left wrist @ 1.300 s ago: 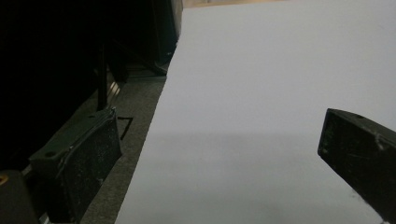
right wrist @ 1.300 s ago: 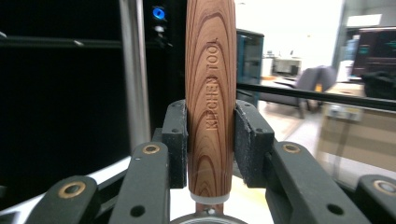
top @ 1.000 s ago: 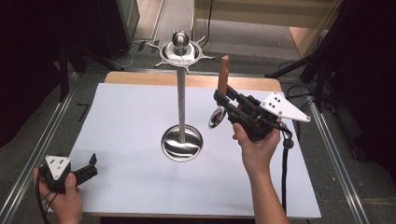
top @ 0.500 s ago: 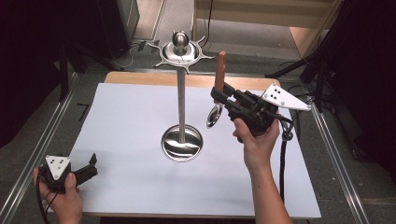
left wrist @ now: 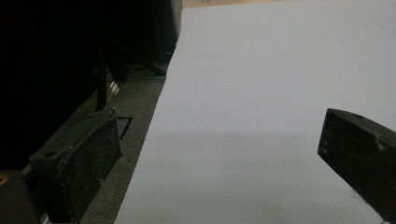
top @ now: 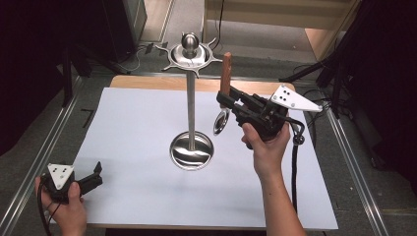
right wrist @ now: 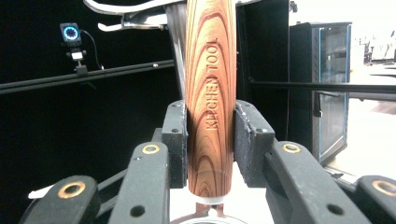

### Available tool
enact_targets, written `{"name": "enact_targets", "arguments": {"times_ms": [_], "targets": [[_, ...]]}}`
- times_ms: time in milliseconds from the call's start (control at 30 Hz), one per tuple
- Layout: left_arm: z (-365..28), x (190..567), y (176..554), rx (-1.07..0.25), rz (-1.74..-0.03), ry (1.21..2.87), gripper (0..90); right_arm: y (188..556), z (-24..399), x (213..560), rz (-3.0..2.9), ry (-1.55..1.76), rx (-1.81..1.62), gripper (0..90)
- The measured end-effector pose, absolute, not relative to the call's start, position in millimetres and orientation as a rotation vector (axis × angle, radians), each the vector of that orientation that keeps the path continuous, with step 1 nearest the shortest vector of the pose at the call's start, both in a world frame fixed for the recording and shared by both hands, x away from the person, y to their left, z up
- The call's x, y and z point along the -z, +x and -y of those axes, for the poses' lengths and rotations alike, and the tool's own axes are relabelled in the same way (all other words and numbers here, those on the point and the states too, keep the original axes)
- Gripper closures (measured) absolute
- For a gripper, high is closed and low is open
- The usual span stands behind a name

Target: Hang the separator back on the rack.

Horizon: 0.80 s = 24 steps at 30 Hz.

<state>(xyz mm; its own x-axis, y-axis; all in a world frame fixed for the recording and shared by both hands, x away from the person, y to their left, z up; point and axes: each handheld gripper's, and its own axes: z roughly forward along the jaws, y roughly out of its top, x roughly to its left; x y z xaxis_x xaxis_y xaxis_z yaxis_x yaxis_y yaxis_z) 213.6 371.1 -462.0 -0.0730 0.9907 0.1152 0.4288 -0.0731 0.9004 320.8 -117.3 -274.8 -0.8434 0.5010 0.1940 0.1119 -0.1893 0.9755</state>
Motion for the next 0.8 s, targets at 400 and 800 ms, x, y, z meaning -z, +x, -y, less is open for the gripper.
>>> {"name": "enact_targets", "arguments": {"times_ms": [400, 800], "targets": [[-371.2, 462.0, 213.7, -1.115, -1.558, 1.558, 0.3, 322.8, 113.0, 278.6, -1.823, 0.704, -2.108, 69.5], [-371.2, 462.1, 214.0, -1.115, -1.559, 1.558, 0.3, 324.5, 112.0, 280.0, -1.829, 0.701, -2.121, 69.5]]}}
